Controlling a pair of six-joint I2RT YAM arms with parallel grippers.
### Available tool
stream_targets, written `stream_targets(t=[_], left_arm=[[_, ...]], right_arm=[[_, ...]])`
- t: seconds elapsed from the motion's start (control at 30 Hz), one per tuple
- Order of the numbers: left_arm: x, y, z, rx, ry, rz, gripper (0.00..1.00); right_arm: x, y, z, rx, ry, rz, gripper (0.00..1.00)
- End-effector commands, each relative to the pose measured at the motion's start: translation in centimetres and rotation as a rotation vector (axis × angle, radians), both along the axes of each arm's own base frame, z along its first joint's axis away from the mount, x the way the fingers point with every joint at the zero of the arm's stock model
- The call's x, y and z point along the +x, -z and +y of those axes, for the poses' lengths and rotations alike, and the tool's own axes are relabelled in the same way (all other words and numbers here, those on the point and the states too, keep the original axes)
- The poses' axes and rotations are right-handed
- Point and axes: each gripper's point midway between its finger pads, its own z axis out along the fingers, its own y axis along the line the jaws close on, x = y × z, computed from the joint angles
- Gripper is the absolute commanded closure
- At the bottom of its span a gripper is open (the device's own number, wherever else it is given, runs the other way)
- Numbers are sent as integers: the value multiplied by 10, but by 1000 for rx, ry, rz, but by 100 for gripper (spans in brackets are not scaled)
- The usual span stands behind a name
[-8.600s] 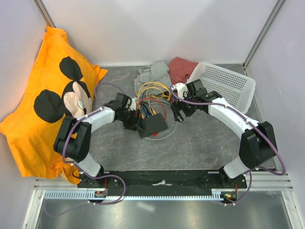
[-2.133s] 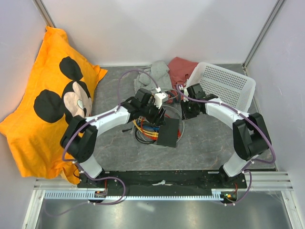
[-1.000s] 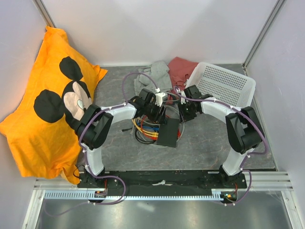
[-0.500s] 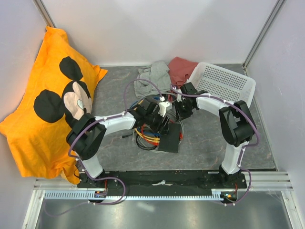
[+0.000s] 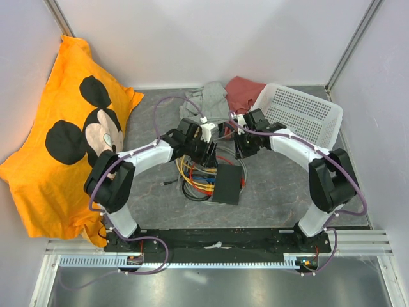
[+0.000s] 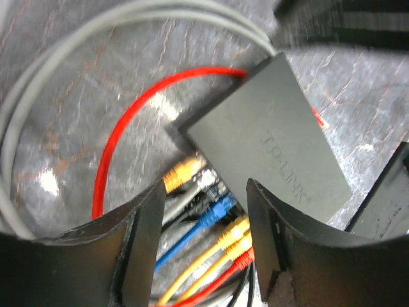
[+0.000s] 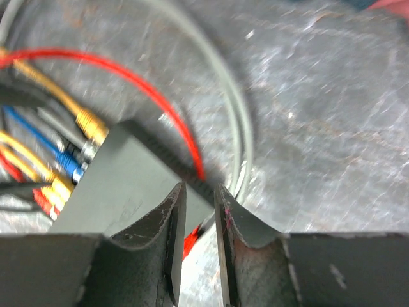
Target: Pull the plug from the switch port
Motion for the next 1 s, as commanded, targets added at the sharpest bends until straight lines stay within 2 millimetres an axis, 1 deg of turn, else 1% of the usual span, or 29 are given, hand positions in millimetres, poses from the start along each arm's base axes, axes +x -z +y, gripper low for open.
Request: stream_targets(t=[0.0, 0.07, 0.1, 0.13, 0.17, 0.2, 0.23, 0.27, 0.37, 0.4, 0.5, 0.53, 0.67, 0.77, 0.8, 0.83, 0.9, 0.97], left_arm=[[2, 4, -12, -32, 35, 60, 41], [4, 9, -14, -32, 37, 68, 42], [5, 14, -15, -28, 39, 74, 43], [8, 15, -15, -26, 35, 72, 44], [10, 18, -14, -22, 29, 76, 45], [12, 20, -13, -20, 29, 75, 45], [14, 25, -12, -3, 30, 72, 51], [17, 27, -10, 13, 30, 58, 52], [23, 34, -2, 33, 14, 59, 52], [23, 34, -1, 28, 12, 67, 52], [18, 36, -2, -3, 30, 105, 52], [13, 34, -5, -30, 52, 126, 52], [7, 34, -11, -73, 86, 166, 52], [9, 37, -13, -80, 95, 178, 52], [9, 42, -12, -73, 97, 194, 52], [10, 41, -14, -84, 105, 198, 52], [11, 43, -11, -86, 102, 222, 52], [17, 44, -10, -93, 92, 230, 52]], right_arm=[[-22, -5, 6, -15, -103, -32, 68], [-29, -10, 10, -17, -161, -57, 69], [-38, -9, 15, -14, -200, -52, 69], [-43, -9, 18, -14, -223, -56, 70], [-49, -12, 24, -14, -265, -71, 73], [-55, -10, 26, -22, -308, -82, 76], [-59, -11, 28, -21, -337, -90, 80], [-65, -10, 32, -24, -368, -91, 90], [-74, 5, 25, -66, -388, -72, 100], [-79, 14, 21, -83, -387, -51, 100], [-87, 28, 12, -107, -385, -24, 100], [-88, 30, 11, -112, -387, -22, 100], [-89, 36, 8, -124, -390, -14, 100], [-90, 41, 8, -128, -394, -6, 100], [-90, 43, 8, -129, -397, -5, 100], [-90, 43, 8, -129, -397, -4, 100], [-91, 45, 8, -133, -398, -1, 100], [-91, 45, 7, -133, -397, -1, 100]])
